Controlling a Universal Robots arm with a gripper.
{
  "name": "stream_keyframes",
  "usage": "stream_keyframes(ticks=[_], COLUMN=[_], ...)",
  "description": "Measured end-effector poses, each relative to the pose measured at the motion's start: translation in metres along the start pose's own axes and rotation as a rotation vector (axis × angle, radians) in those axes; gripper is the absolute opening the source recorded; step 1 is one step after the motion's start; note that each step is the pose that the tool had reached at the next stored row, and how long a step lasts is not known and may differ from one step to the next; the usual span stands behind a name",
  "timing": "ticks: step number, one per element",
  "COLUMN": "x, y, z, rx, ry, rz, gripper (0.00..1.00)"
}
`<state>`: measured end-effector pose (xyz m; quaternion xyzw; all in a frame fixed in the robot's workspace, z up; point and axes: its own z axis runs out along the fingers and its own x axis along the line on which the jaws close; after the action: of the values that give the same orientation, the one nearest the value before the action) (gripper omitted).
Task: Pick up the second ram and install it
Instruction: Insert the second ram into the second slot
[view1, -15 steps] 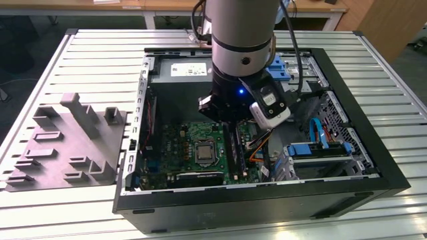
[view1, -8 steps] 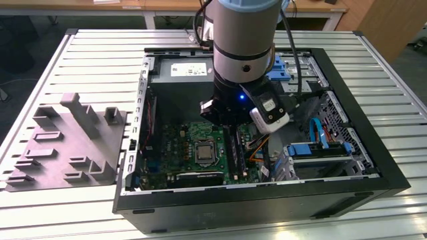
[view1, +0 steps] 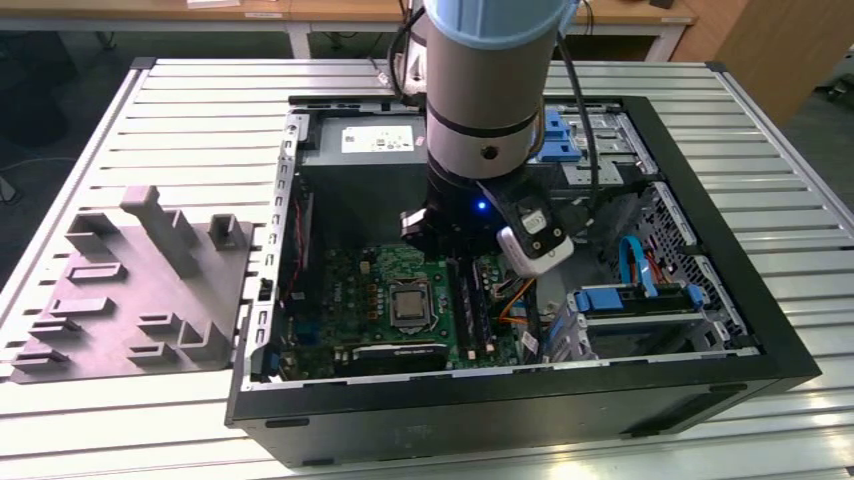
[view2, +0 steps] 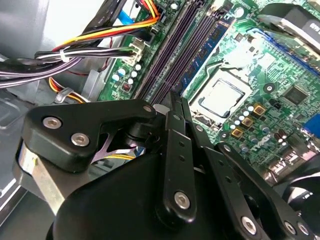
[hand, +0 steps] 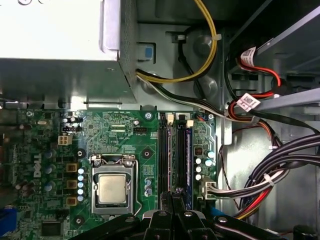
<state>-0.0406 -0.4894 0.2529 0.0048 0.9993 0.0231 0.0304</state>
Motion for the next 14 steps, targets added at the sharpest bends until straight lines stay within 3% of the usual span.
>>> stream_keyframes(ticks=[3, 4, 9, 14], x=[-0.0011, -0.0022, -0.002, -0.002], y=[-0.0001, -0.0004, -0.0007, -0.0007], z=[0.003, 0.0101, 0.0155, 0.016], rx=[-0.0001, -0.001, -0.0015, -0.0031], ry=[0.0001, 0.0, -0.0001, 0.0], rz=[0.0, 0.001, 0.0, 0.0], gripper=[0.12, 0.12, 0.12, 0.12])
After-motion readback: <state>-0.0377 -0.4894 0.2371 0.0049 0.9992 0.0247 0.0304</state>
